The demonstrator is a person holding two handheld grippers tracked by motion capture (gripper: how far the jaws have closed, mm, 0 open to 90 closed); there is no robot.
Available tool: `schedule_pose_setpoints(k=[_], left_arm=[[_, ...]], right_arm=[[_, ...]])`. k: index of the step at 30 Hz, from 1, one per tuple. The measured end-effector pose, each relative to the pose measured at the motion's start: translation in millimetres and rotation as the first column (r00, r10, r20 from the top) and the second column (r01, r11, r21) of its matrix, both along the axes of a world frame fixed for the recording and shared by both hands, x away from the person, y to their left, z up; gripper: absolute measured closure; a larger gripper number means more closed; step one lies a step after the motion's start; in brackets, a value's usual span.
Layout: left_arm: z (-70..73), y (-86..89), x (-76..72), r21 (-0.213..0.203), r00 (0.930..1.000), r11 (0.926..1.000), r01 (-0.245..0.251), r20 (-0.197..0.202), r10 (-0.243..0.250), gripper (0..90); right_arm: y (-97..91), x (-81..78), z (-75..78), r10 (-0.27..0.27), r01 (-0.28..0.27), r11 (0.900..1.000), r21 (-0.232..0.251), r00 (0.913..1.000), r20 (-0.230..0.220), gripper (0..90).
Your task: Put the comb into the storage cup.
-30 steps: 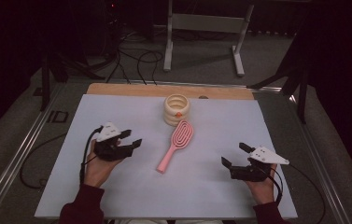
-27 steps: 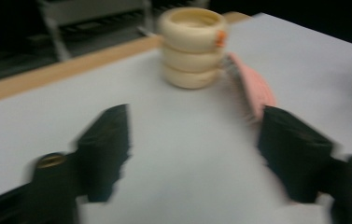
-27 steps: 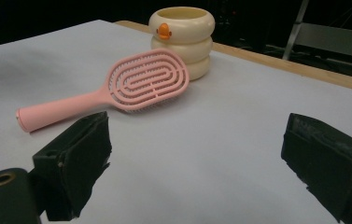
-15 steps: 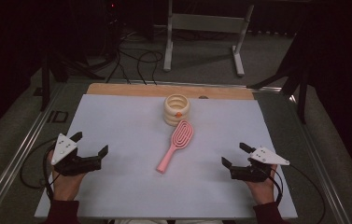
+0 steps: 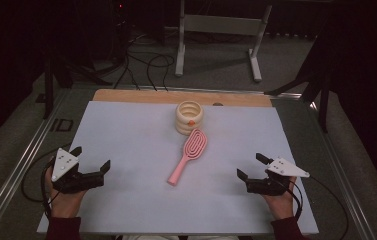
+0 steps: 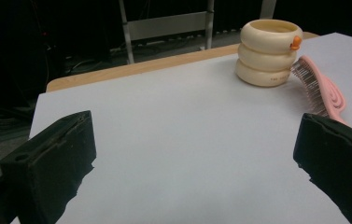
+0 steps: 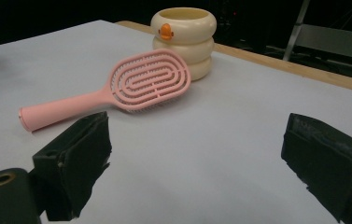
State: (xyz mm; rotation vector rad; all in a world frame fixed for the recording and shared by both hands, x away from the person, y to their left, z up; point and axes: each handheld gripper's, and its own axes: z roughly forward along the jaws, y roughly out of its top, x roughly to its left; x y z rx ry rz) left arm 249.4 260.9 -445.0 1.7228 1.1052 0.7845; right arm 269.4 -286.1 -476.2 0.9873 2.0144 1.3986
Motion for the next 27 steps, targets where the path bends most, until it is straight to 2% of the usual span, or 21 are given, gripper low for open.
schedule_pose_setpoints(k=[11, 19, 22, 27], left_arm=[[2.0, -9.7, 5.1, 0.008, 0.9989, 0.9997, 0.023, -0.042, -0.022, 0.0], [8.8, -27.0, 17.3, 0.025, 0.9966, 0.9988, 0.043, -0.072, -0.041, 0.0], [8.6, -32.8, 22.3, 0.032, 0.995, 0.998, 0.054, -0.085, -0.052, 0.0], [9.5, -48.9, 36.6, 0.035, 0.9881, 0.9948, 0.095, -0.125, -0.09, 0.1]], right_arm=[[-0.4, 0.7, -0.4, -0.002, 0.002, 1.0, 0.002, 1.0, -0.004, 8.0], [-1.1, 1.5, -0.7, -0.007, 0.007, 1.0, -0.003, 1.0, -0.006, 8.0], [-1.5, 1.5, -0.8, -0.009, 0.009, 1.0, -0.003, 0.9999, -0.007, 7.9], [-2.0, 1.5, -0.8, -0.011, 0.011, 0.9999, -0.002, 0.9999, -0.005, 7.9]])
